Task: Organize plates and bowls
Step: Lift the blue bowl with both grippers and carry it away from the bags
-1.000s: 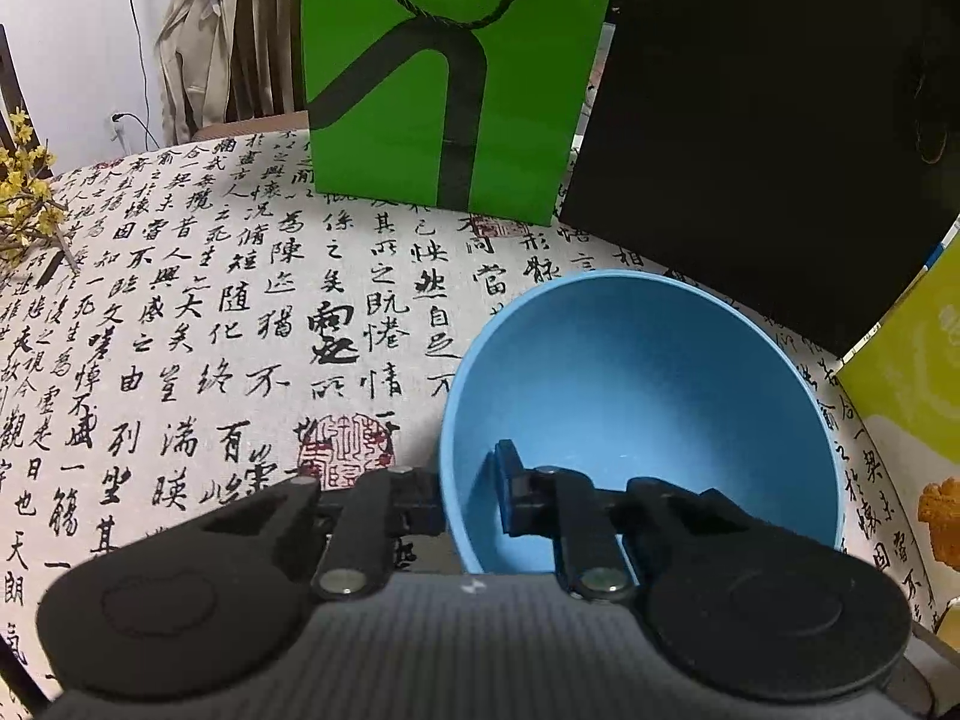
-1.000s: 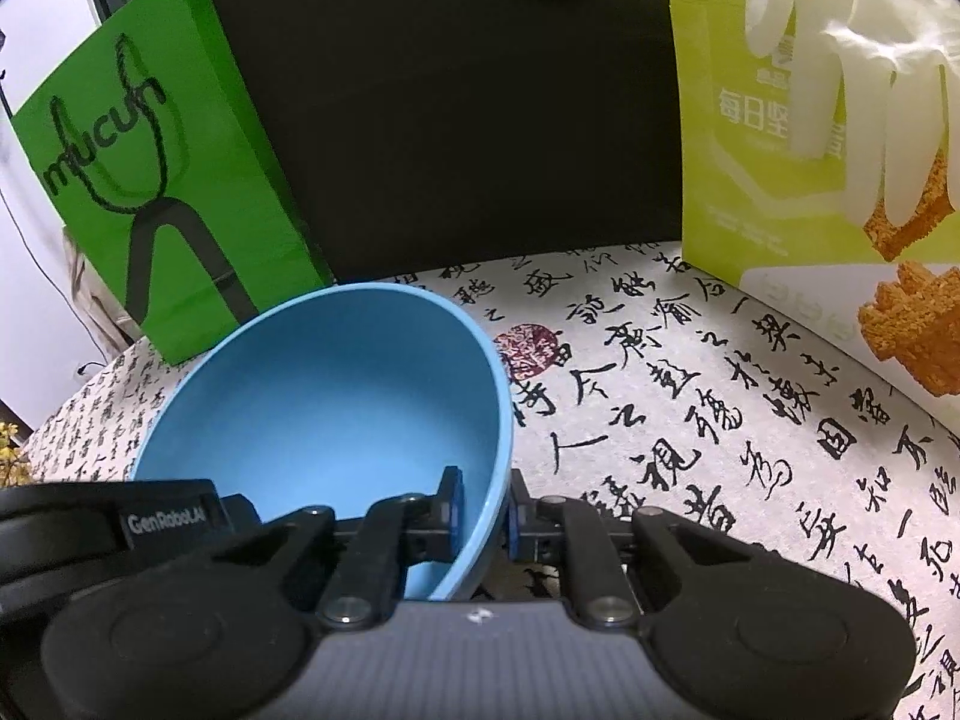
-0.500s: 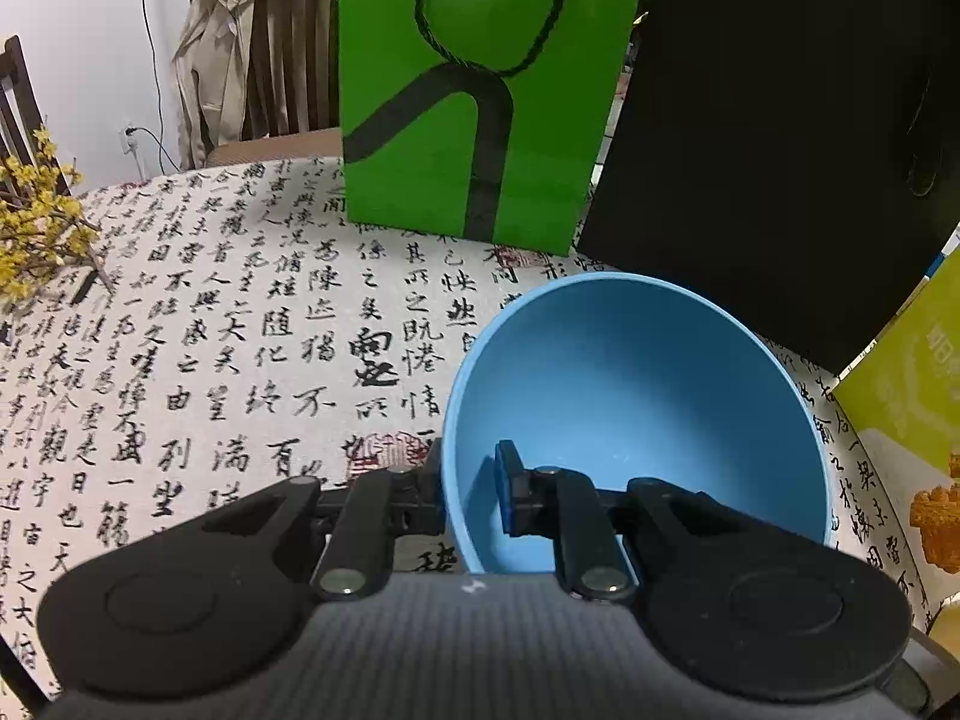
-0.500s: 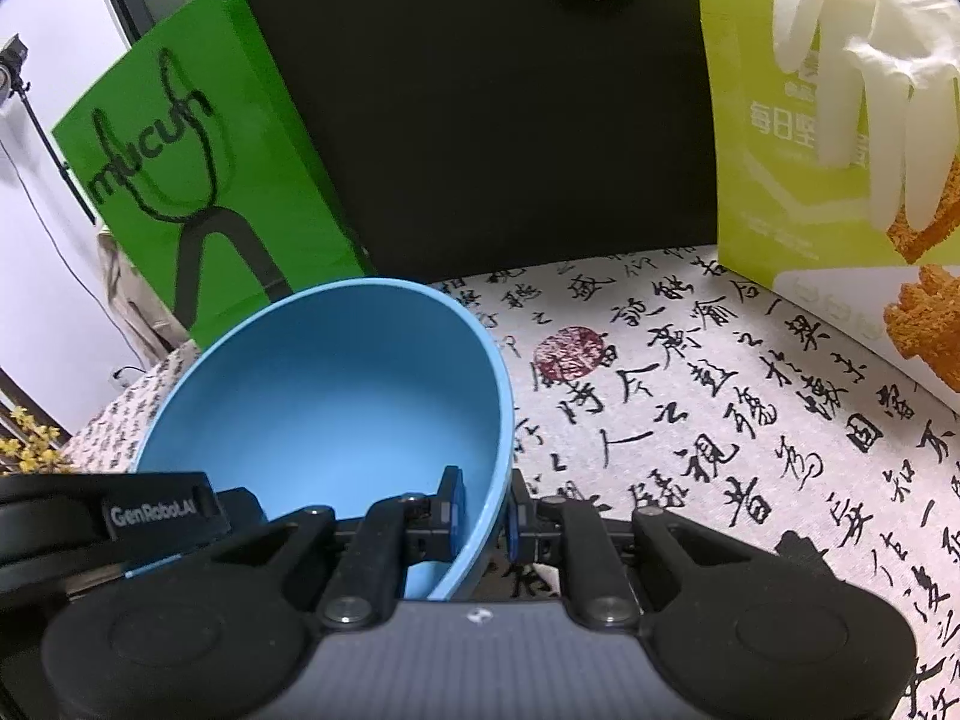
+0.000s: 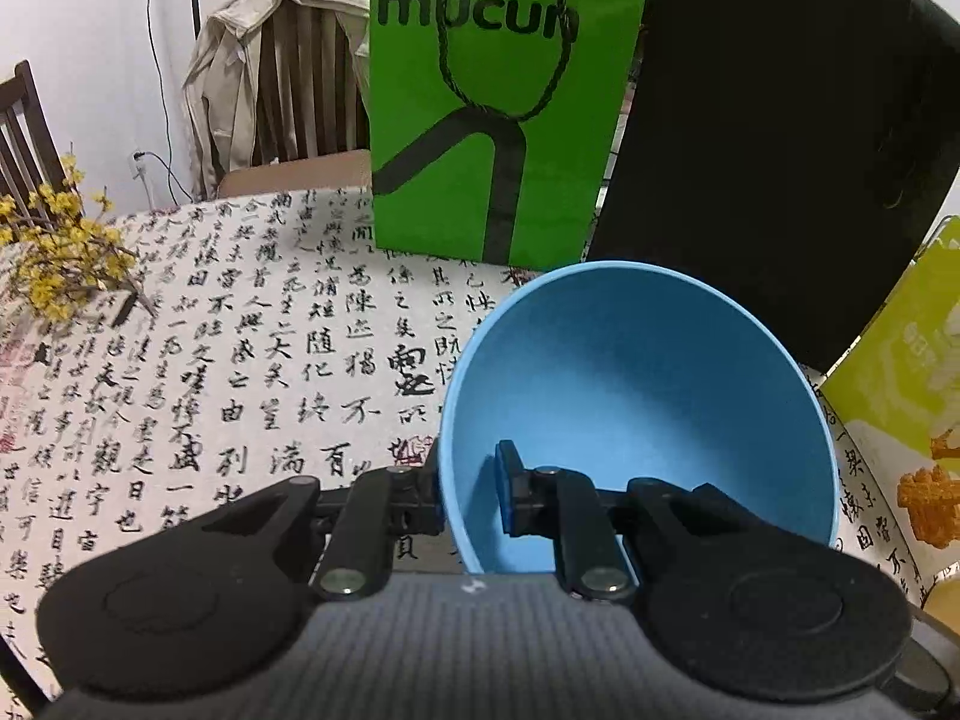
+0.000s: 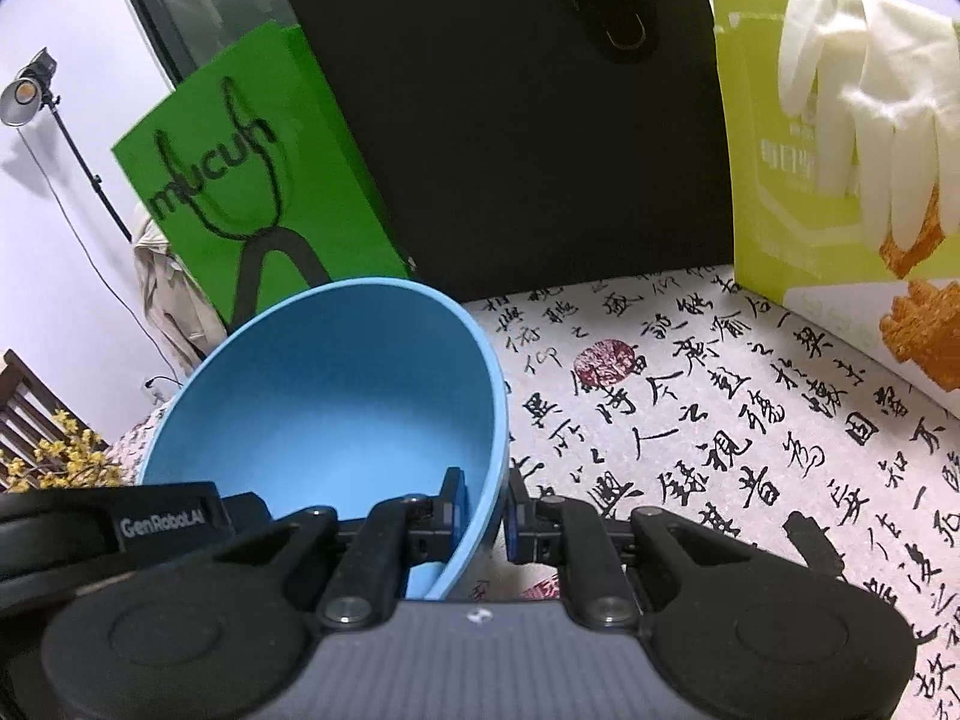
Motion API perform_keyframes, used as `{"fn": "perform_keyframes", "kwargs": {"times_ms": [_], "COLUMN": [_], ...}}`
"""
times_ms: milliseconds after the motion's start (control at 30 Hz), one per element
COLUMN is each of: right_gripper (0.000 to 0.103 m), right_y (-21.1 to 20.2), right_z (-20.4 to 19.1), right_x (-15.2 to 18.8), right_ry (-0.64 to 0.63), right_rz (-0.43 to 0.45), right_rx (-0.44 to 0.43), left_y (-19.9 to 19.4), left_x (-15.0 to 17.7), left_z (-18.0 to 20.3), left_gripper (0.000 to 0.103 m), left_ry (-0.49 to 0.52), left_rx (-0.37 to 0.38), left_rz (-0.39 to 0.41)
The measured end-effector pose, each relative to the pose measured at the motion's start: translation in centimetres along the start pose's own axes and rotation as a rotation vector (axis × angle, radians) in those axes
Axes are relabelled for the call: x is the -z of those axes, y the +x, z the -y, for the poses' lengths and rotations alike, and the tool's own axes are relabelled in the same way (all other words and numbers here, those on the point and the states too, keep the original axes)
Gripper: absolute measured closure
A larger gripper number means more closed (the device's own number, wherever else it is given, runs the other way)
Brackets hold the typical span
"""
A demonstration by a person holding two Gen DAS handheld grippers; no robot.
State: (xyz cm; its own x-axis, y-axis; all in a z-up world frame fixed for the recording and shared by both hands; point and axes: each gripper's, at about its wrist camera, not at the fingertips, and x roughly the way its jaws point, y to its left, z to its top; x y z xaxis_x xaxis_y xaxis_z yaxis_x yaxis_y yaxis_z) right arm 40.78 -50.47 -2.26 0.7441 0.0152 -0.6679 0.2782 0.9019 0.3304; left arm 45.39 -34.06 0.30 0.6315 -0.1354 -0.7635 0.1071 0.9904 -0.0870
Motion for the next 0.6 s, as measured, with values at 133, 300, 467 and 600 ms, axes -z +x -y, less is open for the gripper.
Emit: {"fn": "perform_keyframes", "kwargs": {"times_ms": [133,300,467,600], "right_gripper": [0.090,0.090,0.090,0.090], "right_y": [-1.7,-4.3,-6.9,-9.2], "right_z": [-0.5,-1.1,-1.5,-2.0], "right_x": [-0.1,0.4,1.5,2.6], "right_ry": [-0.010,-0.021,-0.019,-0.014], "right_rz": [0.010,0.034,0.047,0.065], "right_rx": [0.001,0.021,0.026,0.027], "left_y": [-1.6,-3.9,-6.5,-8.7], "left_x": [0.1,0.7,1.7,2.8], "left_z": [-0.5,-0.9,-1.6,-2.2], "left_gripper": [0.087,0.087,0.087,0.087], "left_ry": [-0.005,-0.003,0.001,0.010], "left_rx": [0.023,0.046,0.069,0.079], "left_rz": [0.015,0.026,0.042,0.057]}}
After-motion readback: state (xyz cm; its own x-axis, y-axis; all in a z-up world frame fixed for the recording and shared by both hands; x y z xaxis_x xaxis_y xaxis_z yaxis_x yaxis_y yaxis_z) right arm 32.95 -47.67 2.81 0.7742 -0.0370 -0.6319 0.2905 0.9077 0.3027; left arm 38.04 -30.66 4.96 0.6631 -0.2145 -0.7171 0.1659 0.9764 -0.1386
